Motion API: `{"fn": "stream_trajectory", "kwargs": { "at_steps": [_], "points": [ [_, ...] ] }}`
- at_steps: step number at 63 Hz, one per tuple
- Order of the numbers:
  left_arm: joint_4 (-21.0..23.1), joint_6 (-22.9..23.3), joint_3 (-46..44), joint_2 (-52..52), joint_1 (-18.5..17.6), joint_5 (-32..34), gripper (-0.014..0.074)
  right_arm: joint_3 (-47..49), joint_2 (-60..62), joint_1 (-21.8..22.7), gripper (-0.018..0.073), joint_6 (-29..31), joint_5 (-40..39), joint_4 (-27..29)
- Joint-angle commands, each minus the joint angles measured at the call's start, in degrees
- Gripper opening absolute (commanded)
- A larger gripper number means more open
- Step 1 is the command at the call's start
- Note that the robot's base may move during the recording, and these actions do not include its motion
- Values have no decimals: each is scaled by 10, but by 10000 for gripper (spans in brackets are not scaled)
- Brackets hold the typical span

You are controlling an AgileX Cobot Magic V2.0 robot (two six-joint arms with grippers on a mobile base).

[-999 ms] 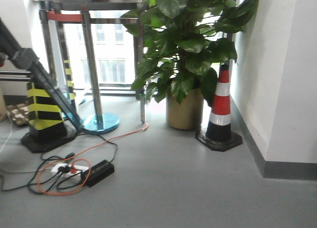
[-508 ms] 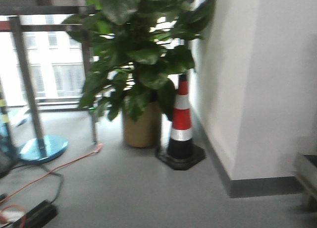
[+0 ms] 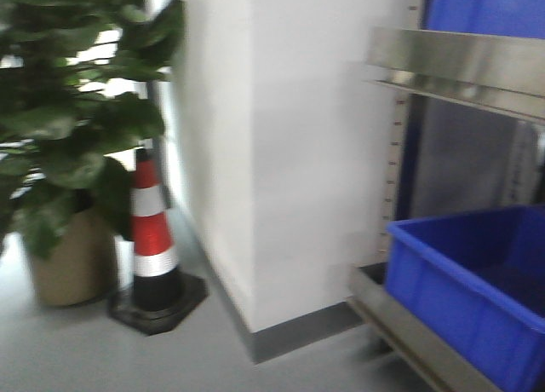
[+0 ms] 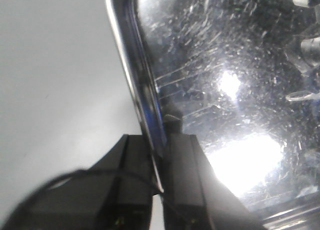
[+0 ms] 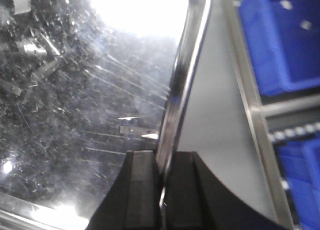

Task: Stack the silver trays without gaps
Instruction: 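Drive the base past the plant and cones to the other shelf, then carry the tray over the shelf edge and lower it onto the tray stack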

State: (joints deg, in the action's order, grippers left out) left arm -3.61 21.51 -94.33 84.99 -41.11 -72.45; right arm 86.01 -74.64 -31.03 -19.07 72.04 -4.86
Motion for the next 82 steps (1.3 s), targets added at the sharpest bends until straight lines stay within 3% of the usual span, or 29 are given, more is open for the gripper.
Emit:
{"fn": "stream_trajectory", "kwargs": {
  "at_steps": [1,82],
  "points": [
    [54,-21,-15,-16,-12,-22,-48,19,14,-7,56,12,23,39],
    [54,-21,-15,-16,-12,-22,-48,19,14,-7,56,12,23,39]
  ]
}}
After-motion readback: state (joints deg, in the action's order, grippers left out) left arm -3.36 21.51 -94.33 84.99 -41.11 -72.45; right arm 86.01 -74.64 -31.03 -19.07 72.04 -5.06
